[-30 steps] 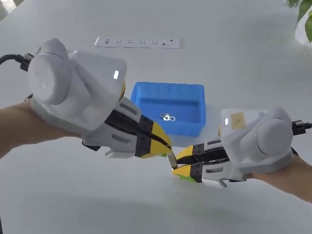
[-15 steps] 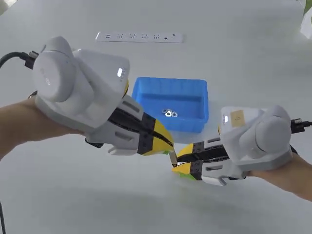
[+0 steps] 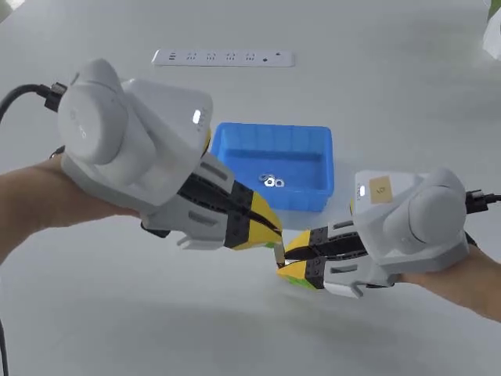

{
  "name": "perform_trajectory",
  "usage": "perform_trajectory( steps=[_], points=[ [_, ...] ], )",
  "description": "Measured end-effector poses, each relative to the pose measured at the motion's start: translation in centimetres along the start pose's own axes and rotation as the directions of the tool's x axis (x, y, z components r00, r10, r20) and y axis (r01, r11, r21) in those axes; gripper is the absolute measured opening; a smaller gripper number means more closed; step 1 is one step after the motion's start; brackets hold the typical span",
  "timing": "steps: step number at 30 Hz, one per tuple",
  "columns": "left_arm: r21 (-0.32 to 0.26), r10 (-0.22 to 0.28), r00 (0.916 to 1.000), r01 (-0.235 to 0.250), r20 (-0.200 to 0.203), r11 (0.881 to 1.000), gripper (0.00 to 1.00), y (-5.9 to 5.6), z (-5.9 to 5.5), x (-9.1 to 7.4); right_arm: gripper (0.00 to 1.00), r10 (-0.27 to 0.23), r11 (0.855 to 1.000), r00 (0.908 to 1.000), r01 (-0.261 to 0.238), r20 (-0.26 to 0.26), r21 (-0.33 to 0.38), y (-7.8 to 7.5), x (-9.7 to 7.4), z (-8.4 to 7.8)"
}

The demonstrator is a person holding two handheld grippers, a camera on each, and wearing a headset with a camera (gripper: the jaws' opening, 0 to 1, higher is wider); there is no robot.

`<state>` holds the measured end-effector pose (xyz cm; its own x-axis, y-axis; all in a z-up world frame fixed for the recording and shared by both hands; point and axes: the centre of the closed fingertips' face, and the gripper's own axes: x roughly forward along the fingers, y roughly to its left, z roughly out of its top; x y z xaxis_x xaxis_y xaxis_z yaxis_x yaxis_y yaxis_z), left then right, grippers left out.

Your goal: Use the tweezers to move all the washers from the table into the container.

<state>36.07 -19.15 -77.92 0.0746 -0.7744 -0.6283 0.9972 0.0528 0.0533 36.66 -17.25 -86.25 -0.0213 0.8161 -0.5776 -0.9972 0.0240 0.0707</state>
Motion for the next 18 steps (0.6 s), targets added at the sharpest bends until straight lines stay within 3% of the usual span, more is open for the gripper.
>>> perform_trajectory(
  steps=[18],
  points=[
    [-0.012,-0.014,0.9998,0.014,0.014,1.0,0.05,-0.01,0.35,0.27,0.09,-0.003,1.0,0.9999,0.003,-0.013,0.023,-0.01,-0.1,-0.56]
  ],
)
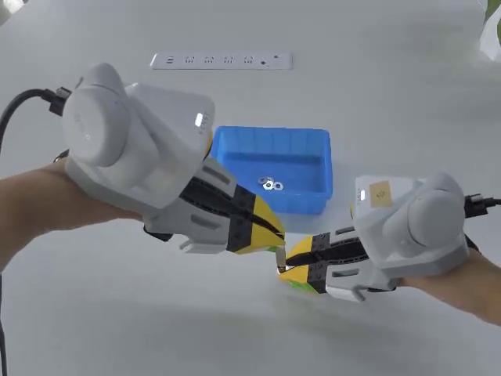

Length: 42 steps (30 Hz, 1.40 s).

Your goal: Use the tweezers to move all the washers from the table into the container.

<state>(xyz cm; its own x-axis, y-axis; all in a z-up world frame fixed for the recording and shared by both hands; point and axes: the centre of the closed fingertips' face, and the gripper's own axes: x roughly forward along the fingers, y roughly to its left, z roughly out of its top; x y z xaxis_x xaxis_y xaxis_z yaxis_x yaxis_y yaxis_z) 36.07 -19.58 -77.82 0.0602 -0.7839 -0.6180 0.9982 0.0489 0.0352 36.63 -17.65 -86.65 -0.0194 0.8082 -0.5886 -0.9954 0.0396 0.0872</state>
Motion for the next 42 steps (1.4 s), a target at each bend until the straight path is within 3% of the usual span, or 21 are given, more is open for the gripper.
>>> perform_trajectory(
  steps=[9,24,33,42],
  points=[
    [0.012,0.016,0.9998,-0.016,-0.01,1.0,0.05,0.1,0.3,-0.6,0.09,-0.019,1.0,0.9998,0.019,-0.002,-0.005,-0.3,-0.5,0.5],
    [0.079,0.031,0.9995,-0.031,0.005,0.996,0.05,0.3,2.7,-3.2,0.09,-0.052,0.997,0.9976,0.054,0.045,-0.053,-0.5,-1.9,3.9],
    [0.148,0.064,0.9979,-0.065,0.011,0.987,0.05,1.8,4.6,-5.1,0.09,-0.101,0.99,0.9917,0.108,0.079,-0.088,-2.1,-3.3,6.6],
    [0.199,0.084,0.9964,-0.083,0.004,0.976,0.05,3.6,5.7,-6.6,0.09,-0.146,0.981,0.9831,0.158,0.111,-0.11,-4.2,-4.1,8.7]
  ],
)
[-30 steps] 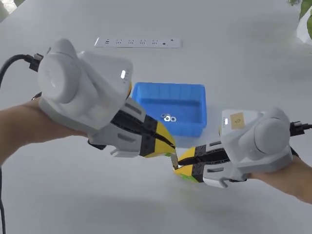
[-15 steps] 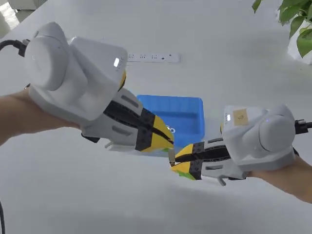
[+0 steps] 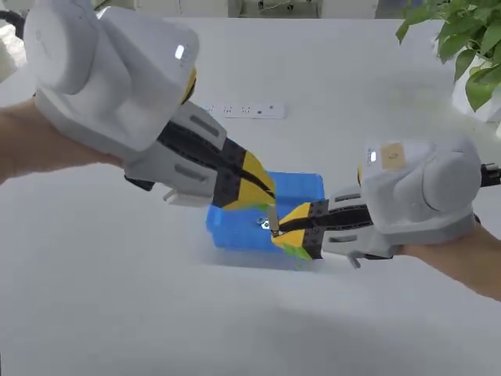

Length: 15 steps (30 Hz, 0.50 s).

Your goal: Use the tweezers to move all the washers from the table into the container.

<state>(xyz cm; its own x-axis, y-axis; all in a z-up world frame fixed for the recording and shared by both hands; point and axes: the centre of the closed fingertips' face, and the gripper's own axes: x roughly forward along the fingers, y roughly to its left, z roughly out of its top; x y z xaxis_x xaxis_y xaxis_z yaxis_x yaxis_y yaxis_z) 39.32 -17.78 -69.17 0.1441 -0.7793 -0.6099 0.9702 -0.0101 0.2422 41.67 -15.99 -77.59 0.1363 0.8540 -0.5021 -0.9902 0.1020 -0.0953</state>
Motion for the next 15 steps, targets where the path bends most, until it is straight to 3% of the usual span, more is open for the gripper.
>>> perform_trajectory(
  steps=[9,15],
  points=[
    [0.035,-0.007,0.9999,0.007,-0.008,0.999,0.05,1.8,0.1,0.2,0.09,-0.032,0.999,0.9994,0.032,0.013,-0.003,-1.9,0.0,0.4],
    [0.037,-0.015,0.9999,0.015,-0.007,0.999,0.05,3.0,-0.5,0.8,0.09,-0.05,0.999,0.9987,0.05,0.011,0.004,-3.3,0.4,-0.2]
  ],
)
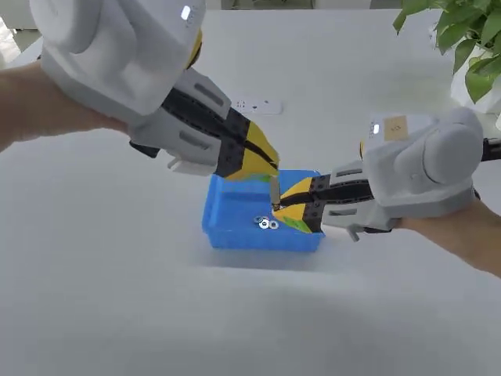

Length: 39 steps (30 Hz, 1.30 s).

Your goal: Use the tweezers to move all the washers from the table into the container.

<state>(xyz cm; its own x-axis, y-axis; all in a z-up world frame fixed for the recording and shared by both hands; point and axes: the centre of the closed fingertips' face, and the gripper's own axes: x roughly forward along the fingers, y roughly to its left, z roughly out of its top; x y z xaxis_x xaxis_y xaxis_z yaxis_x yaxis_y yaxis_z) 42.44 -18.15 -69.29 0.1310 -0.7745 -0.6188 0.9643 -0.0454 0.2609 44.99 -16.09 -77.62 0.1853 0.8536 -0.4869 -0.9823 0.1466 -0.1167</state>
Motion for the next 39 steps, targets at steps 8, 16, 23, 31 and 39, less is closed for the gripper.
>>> perform_trajectory(
  steps=[8,16,23,31,39],
  points=[
    [-0.027,0.001,1.0,-0.001,0.002,1.0,0.05,1.8,-1.7,1.3,0.09,-0.005,1.0,0.9998,0.005,-0.019,0.014,-1.6,1.1,-1.4],
    [-0.045,-0.02,0.9996,0.019,-0.019,0.999,0.05,2.7,-3.8,2.5,0.09,0.007,0.999,0.9993,-0.006,-0.037,0.042,-2.9,2.9,-3.0],
    [-0.078,-0.041,0.9989,0.039,-0.022,0.996,0.05,3.4,-5.9,3.6,0.09,0.03,0.998,0.9973,-0.027,-0.066,0.053,-3.1,4.1,-4.4],
    [-0.114,-0.04,0.9991,0.038,-0.017,0.993,0.05,4.3,-7.4,4.4,0.09,0.037,0.996,0.9954,-0.03,-0.088,0.085,-3.3,4.4,-5.5],
    [-0.121,-0.044,0.9987,0.041,-0.026,0.992,0.05,3.9,-7.4,4.4,0.09,0.043,0.994,0.9945,-0.032,-0.096,0.109,-3.3,4.4,-6.0]
  ],
)
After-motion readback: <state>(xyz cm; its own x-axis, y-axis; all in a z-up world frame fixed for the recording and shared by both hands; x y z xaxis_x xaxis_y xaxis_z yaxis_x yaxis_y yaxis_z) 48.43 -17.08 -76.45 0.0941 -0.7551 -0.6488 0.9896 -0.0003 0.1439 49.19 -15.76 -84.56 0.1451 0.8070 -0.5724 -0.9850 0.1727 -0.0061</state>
